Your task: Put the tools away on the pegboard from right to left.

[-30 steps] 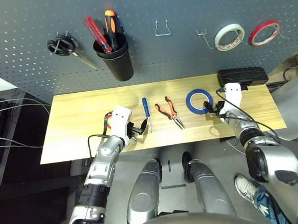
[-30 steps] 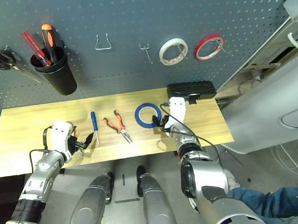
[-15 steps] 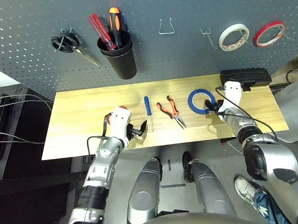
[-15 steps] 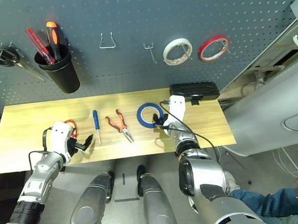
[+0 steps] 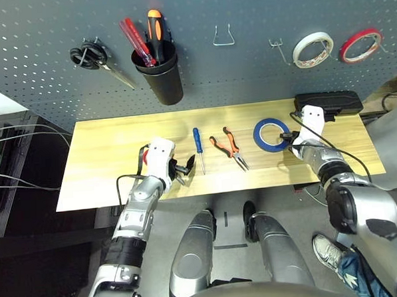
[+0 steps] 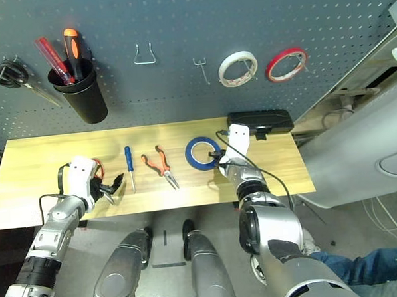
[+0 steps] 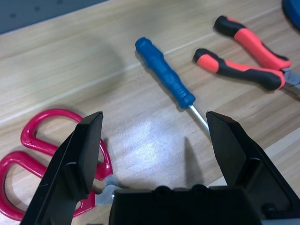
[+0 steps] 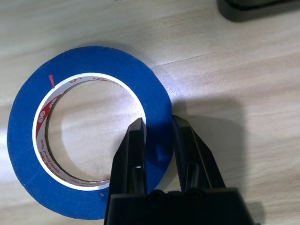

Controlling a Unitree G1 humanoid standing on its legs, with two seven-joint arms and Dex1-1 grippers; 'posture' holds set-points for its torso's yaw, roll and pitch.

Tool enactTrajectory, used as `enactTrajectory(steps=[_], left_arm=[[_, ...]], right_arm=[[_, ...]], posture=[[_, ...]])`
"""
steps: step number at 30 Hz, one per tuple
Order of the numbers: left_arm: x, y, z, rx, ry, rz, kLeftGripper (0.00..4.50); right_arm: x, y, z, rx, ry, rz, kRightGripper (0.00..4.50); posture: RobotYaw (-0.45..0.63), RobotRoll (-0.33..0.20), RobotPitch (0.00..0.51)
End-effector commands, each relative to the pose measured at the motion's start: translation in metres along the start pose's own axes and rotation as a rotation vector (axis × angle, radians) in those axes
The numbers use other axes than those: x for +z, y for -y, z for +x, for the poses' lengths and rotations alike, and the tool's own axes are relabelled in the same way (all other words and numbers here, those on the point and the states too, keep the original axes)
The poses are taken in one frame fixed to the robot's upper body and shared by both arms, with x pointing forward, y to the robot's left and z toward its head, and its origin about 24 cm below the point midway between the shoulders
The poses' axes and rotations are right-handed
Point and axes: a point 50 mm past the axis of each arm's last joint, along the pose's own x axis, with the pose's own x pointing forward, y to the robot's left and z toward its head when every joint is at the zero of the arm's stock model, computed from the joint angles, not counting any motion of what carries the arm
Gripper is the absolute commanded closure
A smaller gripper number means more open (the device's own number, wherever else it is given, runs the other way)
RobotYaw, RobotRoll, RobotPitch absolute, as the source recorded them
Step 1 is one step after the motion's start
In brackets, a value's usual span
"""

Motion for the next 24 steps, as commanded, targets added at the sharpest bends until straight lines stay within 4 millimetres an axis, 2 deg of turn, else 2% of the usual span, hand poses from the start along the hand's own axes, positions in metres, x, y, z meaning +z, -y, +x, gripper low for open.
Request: enactTrajectory(steps=[1,7,13,16,24], left_arm=[[-0.009,-0.002,0.0,0.008,-0.019,0.002,0.0],[-0.006,-0.003,0.002,0.008,0.005,0.007,0.0],[-0.003,-0.002,0.003,-0.004,0.021,0.012,0.0],[0.001,-0.002,0.004,-0.011,0.039,0.016,0.0],[0.009,-0.001,0.006,-0.025,0.066,0.021,0.0]], right_arm=[[-0.009,-0.001,-0.003,0.069,0.012,-0.105,3.79],[-0.011,0.002,-0.01,0.094,0.06,-0.119,3.79],[0.005,0.001,-0.014,0.099,0.141,-0.172,3.79],[0.02,-0.007,-0.019,0.153,0.224,-0.284,3.79],[0.044,-0.029,-0.04,0.275,0.423,-0.556,3.79]], posture=[[0.18,0.0,0.226],[0.17,0.0,0.201],[0.16,0.0,0.201],[0.16,0.0,0.201],[0.16,0.0,0.207]])
